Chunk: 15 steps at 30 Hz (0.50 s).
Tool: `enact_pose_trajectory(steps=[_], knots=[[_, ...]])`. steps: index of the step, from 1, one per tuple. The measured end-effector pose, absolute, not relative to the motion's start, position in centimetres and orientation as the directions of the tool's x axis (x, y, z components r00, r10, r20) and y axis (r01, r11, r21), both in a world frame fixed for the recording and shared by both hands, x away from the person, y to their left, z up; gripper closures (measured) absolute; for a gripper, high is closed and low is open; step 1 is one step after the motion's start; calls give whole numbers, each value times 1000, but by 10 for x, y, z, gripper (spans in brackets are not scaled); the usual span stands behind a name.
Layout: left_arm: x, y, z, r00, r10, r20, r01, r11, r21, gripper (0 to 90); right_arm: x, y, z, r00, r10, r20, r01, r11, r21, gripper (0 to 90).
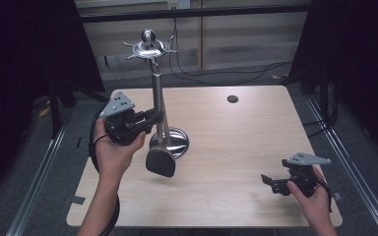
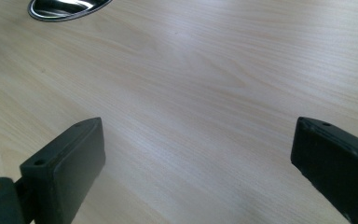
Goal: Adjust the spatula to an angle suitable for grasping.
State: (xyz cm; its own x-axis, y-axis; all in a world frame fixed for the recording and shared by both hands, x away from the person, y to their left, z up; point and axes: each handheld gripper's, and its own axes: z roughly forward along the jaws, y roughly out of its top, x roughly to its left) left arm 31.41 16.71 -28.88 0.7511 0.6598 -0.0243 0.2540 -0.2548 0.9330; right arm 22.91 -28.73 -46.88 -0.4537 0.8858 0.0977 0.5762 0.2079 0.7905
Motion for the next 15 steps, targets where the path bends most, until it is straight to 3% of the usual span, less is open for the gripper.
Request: enact_pose_trajectory(steps=[15], knots=[[320,166,-289,728,686,3,246,-265,932,761,227,-288,-470,-456,884,104,583,208,786,27]])
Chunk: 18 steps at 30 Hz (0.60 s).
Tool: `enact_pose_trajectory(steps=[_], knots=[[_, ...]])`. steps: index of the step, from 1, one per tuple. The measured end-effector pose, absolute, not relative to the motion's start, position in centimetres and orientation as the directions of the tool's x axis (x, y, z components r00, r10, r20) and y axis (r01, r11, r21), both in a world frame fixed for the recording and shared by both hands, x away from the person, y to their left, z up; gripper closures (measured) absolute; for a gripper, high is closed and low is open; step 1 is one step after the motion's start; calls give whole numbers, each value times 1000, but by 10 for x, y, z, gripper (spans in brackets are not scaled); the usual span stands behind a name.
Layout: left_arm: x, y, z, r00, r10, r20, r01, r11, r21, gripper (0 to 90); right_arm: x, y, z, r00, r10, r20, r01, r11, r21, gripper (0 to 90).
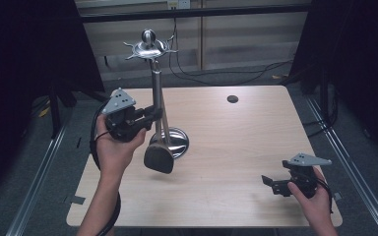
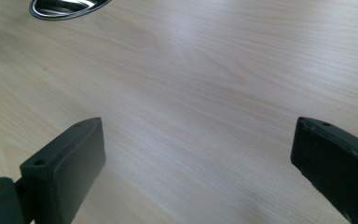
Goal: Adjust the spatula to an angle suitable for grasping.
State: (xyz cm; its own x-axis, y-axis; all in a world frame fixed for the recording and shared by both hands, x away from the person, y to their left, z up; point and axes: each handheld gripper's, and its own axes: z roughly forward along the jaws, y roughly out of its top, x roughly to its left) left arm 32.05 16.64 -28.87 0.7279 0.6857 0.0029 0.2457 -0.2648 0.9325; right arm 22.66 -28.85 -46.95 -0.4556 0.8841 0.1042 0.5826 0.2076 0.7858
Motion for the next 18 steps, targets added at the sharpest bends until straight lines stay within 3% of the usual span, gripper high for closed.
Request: enact_pose_trajectory(steps=[18], knots=[[326,168,-291,710,704,-1,257,-258,931,761,228,-287,-470,-459,883,103,582,210,786,26]])
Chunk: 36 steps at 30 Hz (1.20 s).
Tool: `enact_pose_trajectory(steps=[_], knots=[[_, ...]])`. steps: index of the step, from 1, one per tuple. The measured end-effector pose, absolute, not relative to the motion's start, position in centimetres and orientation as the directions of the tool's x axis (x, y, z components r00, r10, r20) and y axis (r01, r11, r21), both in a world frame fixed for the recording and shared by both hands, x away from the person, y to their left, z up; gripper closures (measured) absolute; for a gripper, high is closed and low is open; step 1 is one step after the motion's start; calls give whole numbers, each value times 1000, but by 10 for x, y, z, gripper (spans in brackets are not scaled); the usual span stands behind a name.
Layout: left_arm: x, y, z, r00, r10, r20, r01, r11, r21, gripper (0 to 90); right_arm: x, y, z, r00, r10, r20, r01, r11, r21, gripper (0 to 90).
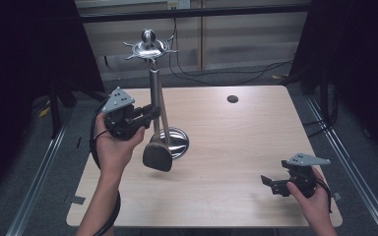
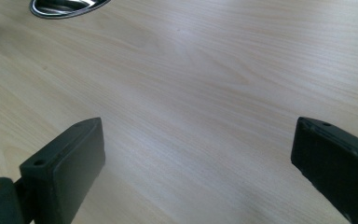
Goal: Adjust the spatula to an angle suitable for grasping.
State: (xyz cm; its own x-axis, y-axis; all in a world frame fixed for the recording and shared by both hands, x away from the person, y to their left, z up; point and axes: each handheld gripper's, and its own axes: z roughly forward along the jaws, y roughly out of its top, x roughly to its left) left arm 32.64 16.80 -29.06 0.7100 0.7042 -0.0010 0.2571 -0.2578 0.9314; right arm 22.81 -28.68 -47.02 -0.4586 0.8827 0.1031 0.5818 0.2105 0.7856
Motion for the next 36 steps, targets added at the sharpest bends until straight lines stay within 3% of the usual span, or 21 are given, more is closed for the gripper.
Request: enact_pose_trajectory(steps=[36], knots=[[337,167,-300,682,732,7,256,-248,934,761,230,-288,-470,-452,886,103,585,207,784,26]])
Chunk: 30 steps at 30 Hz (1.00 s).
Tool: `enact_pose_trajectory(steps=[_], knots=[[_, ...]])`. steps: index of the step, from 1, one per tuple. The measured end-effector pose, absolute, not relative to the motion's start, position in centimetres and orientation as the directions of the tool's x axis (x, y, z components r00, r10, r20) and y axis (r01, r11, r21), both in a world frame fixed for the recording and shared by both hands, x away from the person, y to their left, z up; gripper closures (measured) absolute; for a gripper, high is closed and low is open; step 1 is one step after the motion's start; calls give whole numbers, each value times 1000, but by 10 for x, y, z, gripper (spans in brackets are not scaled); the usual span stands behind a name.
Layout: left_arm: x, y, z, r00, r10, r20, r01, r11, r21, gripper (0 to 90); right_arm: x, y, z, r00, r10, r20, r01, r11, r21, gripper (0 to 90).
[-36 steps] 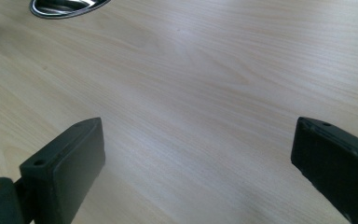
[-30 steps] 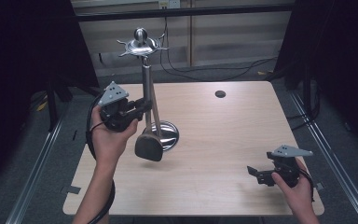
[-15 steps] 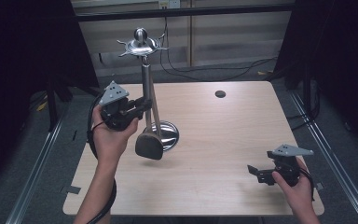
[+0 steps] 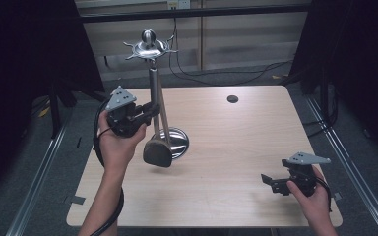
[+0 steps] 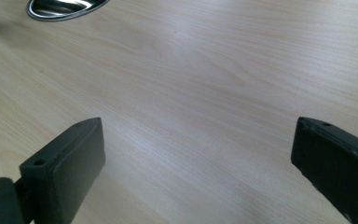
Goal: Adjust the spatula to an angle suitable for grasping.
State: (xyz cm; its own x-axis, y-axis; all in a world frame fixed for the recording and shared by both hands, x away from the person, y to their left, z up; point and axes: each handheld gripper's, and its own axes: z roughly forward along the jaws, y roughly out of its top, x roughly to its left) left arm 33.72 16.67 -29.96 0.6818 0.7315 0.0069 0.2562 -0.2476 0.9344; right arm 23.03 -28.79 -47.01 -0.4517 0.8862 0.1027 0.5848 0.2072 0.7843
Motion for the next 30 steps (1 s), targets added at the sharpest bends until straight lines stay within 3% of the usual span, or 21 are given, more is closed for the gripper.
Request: enact_pose_trajectory(steps=[30], knots=[[343,161,-311,691,723,-29,230,-182,956,756,233,-286,-468,-468,877,106,576,211,790,26]])
